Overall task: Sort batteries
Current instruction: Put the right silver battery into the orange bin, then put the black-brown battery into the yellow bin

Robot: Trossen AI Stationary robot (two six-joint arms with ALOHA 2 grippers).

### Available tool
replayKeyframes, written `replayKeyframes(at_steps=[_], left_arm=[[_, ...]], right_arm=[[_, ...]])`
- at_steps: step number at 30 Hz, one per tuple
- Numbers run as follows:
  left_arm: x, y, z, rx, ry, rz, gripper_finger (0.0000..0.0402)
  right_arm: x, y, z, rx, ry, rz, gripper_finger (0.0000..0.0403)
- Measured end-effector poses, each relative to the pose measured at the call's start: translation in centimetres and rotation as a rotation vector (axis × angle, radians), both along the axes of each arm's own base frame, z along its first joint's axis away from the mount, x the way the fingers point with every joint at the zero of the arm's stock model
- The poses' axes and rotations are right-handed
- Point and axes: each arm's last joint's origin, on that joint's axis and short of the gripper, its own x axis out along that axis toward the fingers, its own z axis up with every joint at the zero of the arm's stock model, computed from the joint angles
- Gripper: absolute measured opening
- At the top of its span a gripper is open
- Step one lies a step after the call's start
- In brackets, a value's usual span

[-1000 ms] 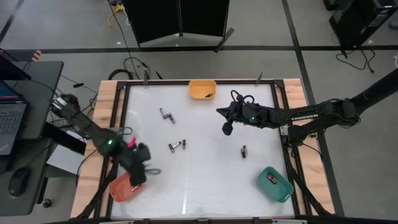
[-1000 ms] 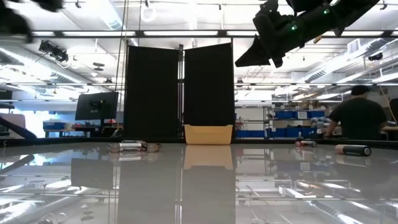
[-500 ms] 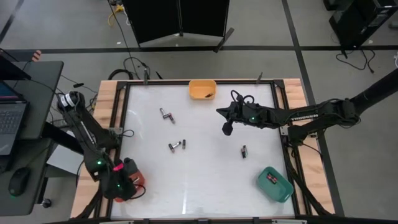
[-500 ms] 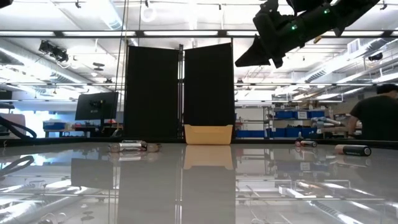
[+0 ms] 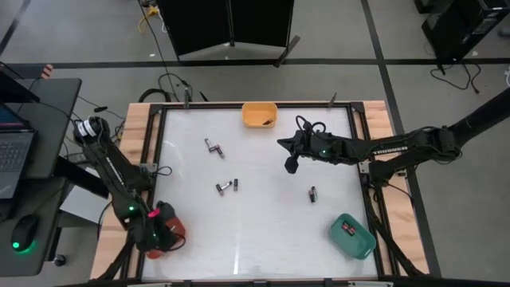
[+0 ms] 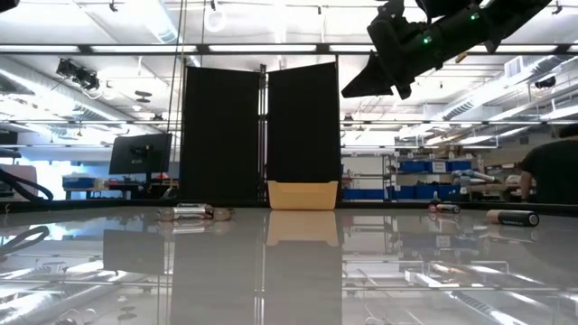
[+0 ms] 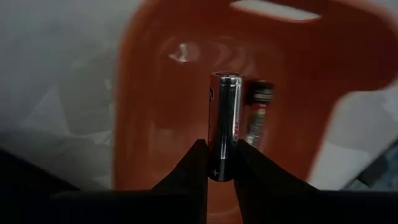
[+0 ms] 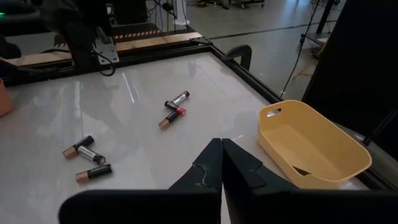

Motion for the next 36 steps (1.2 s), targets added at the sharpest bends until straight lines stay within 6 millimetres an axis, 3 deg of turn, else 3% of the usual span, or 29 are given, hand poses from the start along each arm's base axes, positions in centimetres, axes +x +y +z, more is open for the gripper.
replayKeyframes(at_steps=[18,24,29,36], left_arm=[[0.3,0.9,-0.7,0.044,0.031,0.045,0.0054],[0.5,0.9,-0.6,0.023,0.045,0.048,0.0091],[0.6,0.8,-0.6,0.009,0.045,0.036,0.0091],[0.8,0.4,0.6,0.013,0.038,-0.005,0.0092]], right_arm=[[0.0,0.0,0.0,-0.012,0.009,-0.015,0.0011],[0.0,0.0,-0.1,-0.013,0.011,-0.015,0.0012],[0.0,0.0,-0.1,-0.015,0.013,-0.014,0.0012],[0.0,0.0,0.0,-0.021,0.014,-0.012,0.0012]])
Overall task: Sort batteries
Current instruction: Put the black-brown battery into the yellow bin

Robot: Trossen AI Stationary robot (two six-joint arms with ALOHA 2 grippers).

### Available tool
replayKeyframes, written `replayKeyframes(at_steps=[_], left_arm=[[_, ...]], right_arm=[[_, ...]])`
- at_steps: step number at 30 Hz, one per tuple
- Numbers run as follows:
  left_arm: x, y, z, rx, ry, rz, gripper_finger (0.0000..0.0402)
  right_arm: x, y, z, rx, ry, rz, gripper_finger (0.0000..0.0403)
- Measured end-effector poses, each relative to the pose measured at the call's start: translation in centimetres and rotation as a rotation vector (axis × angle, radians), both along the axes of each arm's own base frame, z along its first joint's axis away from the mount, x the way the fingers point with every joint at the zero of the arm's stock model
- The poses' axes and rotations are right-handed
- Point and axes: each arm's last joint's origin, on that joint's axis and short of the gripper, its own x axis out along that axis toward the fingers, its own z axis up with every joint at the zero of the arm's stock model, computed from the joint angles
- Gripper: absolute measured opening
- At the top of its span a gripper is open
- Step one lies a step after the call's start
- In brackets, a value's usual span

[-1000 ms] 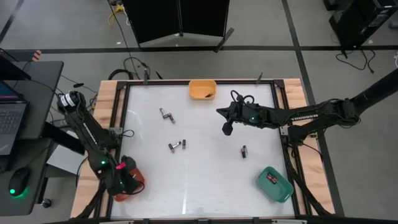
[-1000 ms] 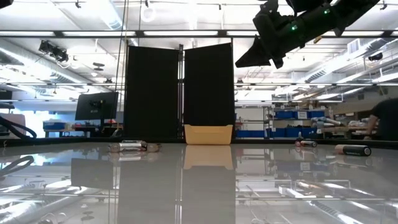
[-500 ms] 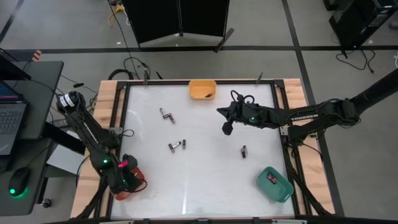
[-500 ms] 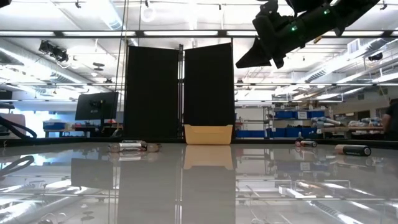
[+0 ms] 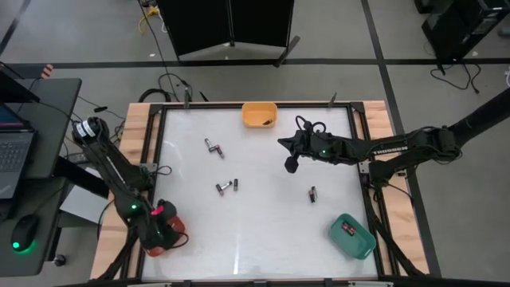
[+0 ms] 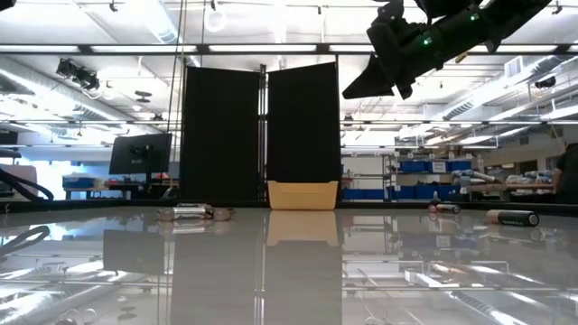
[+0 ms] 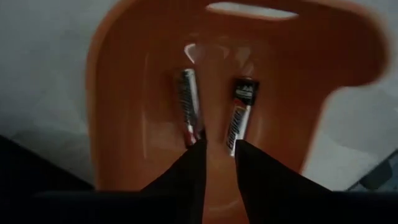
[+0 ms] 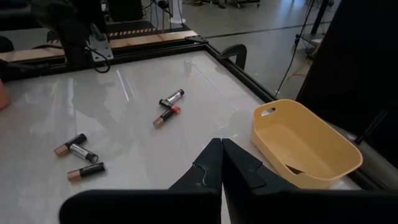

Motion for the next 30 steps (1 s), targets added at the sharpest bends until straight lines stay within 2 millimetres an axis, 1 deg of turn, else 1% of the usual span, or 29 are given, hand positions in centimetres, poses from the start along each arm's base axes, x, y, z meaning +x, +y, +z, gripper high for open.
replayKeyframes(at_steps=[4,6,9,11,15,18,21,24,27,30], left_arm=[[0.4,0.0,2.4,0.099,-0.070,-0.045,0.0080],[0.7,0.1,3.7,0.140,-0.128,-0.047,0.0061],[1.4,0.6,5.3,0.182,-0.221,-0.033,0.0018],[2.0,1.3,5.9,0.206,-0.273,-0.009,0.0008],[3.4,2.9,6.2,0.270,-0.305,-0.037,0.0005],[5.0,4.6,6.1,0.345,-0.325,-0.088,0.0004],[7.1,6.3,6.4,0.397,-0.396,-0.146,0.0003],[9.2,8.0,6.4,0.398,-0.490,-0.207,0.0002],[10.7,10.1,6.2,0.409,-0.535,-0.239,0.0002],[11.8,12.4,5.5,0.433,-0.560,-0.253,0.0001]], right_arm=[[0.0,0.0,0.1,-0.018,0.002,0.007,0.0012],[0.0,0.0,0.1,-0.025,0.005,0.010,0.0012],[0.0,0.0,0.1,-0.038,0.011,0.014,0.0012],[0.0,0.0,0.1,-0.039,0.013,0.015,0.0012],[0.0,0.0,0.0,-0.033,0.014,0.031,0.0011],[0.3,0.0,-0.4,-0.027,0.027,0.040,0.0011],[1.0,0.0,-1.3,-0.017,0.043,0.056,0.0011],[1.9,0.0,-2.4,-0.001,0.051,0.093,0.0011],[2.6,0.2,-3.5,0.008,0.070,0.115,0.0011],[2.9,0.5,-4.1,0.021,0.088,0.119,0.0011]])
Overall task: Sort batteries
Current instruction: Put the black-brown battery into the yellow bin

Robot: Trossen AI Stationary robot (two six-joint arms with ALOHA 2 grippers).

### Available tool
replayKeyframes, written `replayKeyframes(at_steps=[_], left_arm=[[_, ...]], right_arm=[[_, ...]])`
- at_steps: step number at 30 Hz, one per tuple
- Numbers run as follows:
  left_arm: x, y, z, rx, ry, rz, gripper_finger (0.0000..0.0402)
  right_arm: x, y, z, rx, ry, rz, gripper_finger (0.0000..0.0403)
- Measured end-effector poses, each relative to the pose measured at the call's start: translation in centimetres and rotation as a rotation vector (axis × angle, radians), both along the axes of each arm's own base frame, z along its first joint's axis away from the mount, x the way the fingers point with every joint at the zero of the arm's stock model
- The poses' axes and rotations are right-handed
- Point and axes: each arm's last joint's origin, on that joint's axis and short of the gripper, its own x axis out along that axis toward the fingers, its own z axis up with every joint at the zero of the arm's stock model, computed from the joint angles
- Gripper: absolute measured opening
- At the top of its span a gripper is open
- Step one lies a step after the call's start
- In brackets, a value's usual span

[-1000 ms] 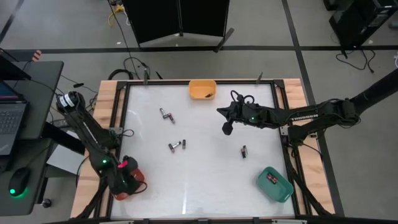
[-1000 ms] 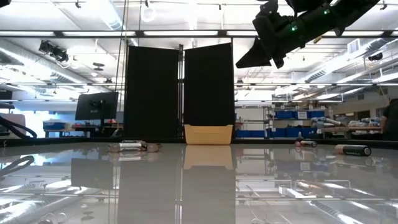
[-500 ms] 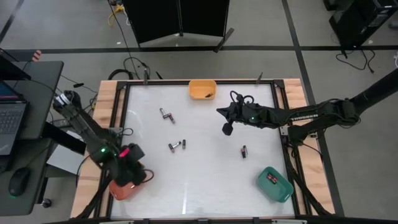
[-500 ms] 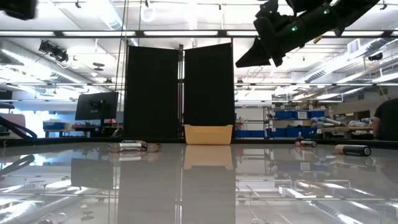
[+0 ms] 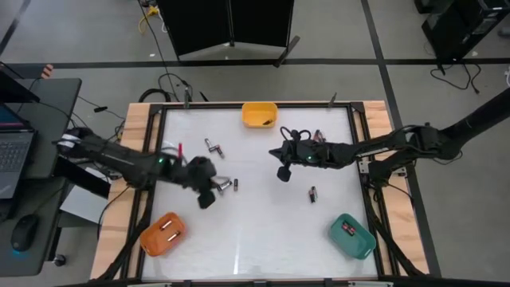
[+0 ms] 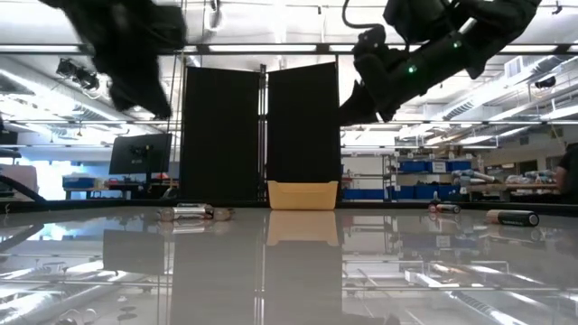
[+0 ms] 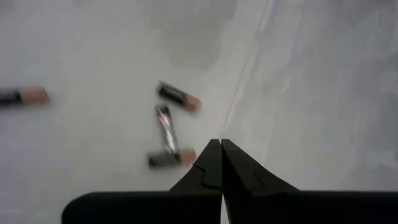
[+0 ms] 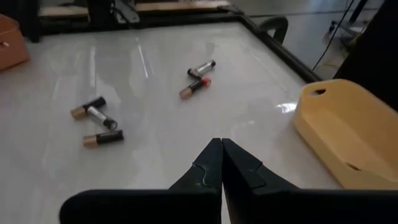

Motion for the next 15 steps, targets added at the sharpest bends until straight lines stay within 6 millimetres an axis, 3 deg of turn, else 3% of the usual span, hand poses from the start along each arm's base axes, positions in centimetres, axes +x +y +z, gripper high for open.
replayKeyframes(at_steps=[8,15], left_arm=[[3.2,4.6,-1.8,0.058,-0.116,-0.071,0.0001],[5.4,7.3,-3.9,0.057,-0.151,-0.172,0.0000]], right_arm=[[-0.1,0.2,-0.4,0.022,0.030,-0.003,0.0011],[0.1,0.0,-0.9,0.041,0.039,-0.018,0.0011]])
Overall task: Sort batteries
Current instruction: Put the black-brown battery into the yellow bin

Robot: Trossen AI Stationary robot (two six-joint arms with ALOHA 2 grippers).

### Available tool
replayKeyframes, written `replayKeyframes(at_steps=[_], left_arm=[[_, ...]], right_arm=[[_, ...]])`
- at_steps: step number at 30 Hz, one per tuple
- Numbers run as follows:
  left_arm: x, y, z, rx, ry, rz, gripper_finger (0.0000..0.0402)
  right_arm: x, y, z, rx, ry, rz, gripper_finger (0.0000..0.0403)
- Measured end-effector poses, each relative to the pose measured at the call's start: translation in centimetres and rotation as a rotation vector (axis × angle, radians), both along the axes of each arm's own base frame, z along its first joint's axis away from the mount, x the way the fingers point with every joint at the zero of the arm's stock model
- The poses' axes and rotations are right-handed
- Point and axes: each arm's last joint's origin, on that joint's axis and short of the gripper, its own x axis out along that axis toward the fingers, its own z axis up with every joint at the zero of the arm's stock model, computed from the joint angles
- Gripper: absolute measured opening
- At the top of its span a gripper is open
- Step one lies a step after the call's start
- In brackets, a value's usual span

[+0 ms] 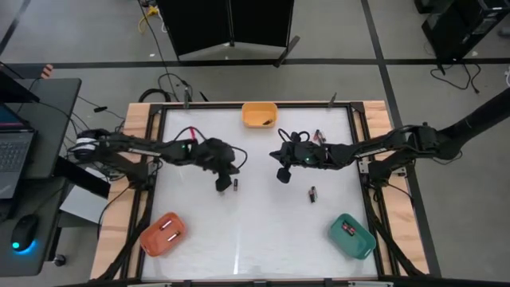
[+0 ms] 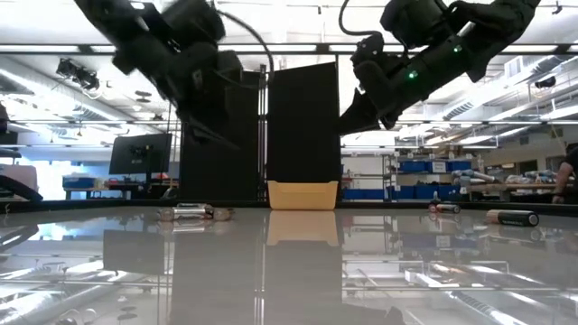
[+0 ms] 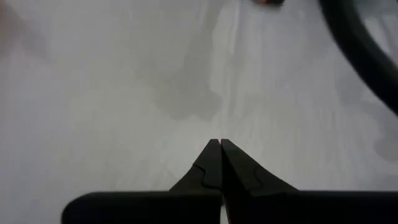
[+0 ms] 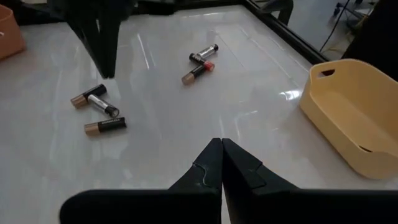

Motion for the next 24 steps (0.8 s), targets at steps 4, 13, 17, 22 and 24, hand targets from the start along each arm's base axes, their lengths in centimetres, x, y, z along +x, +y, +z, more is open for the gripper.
replayKeyframes(at_steps=[4,13,17,22,24], left_arm=[[0.2,1.1,-1.5,-0.031,0.056,-0.044,0.0004],[0.3,1.4,-1.7,-0.013,0.132,-0.066,0.0061],[0.1,1.2,-1.7,-0.031,0.182,-0.005,0.0097],[0.2,0.9,-1.7,-0.105,0.192,0.090,0.0137],[0.3,0.5,-1.7,-0.089,0.191,0.081,0.0146]], right_arm=[[0.0,-0.4,-0.2,0.011,0.009,-0.019,0.0011],[0.0,-0.5,-0.2,0.026,-0.007,-0.033,0.0011],[0.0,-0.5,-0.2,0.035,-0.012,-0.038,0.0011],[0.0,-0.4,-0.2,0.035,-0.011,-0.032,0.0011],[0.1,-0.3,-0.2,0.034,-0.012,-0.029,0.0011]])
